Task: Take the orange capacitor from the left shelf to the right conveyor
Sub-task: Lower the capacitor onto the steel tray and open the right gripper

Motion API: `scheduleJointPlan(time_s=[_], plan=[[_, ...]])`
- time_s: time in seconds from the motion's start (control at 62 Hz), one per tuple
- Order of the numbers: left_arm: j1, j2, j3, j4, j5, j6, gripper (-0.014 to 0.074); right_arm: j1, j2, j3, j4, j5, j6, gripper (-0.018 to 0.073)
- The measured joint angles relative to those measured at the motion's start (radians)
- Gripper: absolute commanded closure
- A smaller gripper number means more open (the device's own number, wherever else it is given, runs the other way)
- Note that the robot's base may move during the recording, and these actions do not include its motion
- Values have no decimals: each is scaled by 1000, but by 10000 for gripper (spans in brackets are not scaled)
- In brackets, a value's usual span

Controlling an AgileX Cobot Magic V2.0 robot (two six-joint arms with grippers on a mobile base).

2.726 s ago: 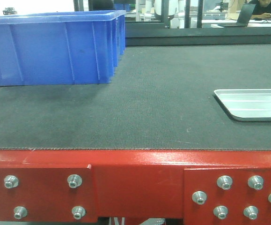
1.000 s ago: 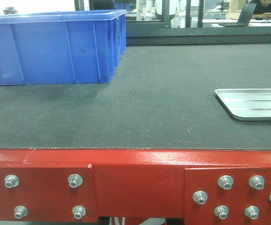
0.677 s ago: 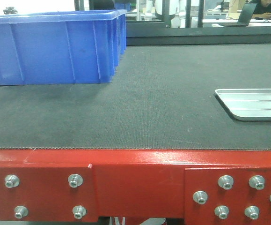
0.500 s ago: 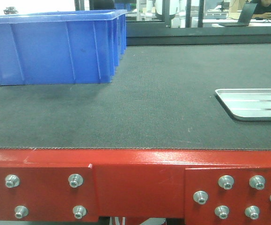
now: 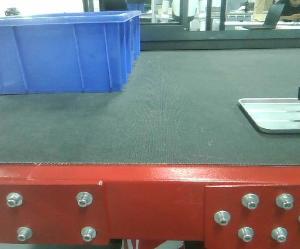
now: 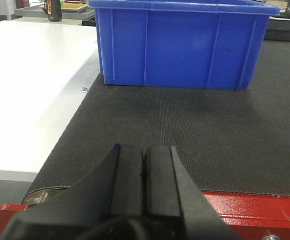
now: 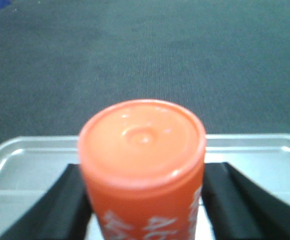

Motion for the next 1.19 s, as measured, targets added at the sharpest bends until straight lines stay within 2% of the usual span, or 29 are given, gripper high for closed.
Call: scheduleJointPlan(time_s=[0.177,0.387,0.516,0.694,0.79,0.919,1.145,1.194], plan=[[0,0,0,0,0,0,723,0,-3,0,0,55,0,-72],[0,0,0,0,0,0,723,0,-114,0,0,177,0,-72],[0,0,0,0,0,0,723,0,-233,0,-9,281,0,-72],[0,0,0,0,0,0,723,0,-452,0,-76,451,0,-70],[0,0,0,0,0,0,723,2,-573,0,-88,555,6,-43],[0,0,0,0,0,0,723,16,-715,0,-92,709,31,69],[0,0,0,0,0,0,723,45,-968,5,-92,915,130,452],[0,0,0,0,0,0,723,45,-1024,6,-92,944,145,510]])
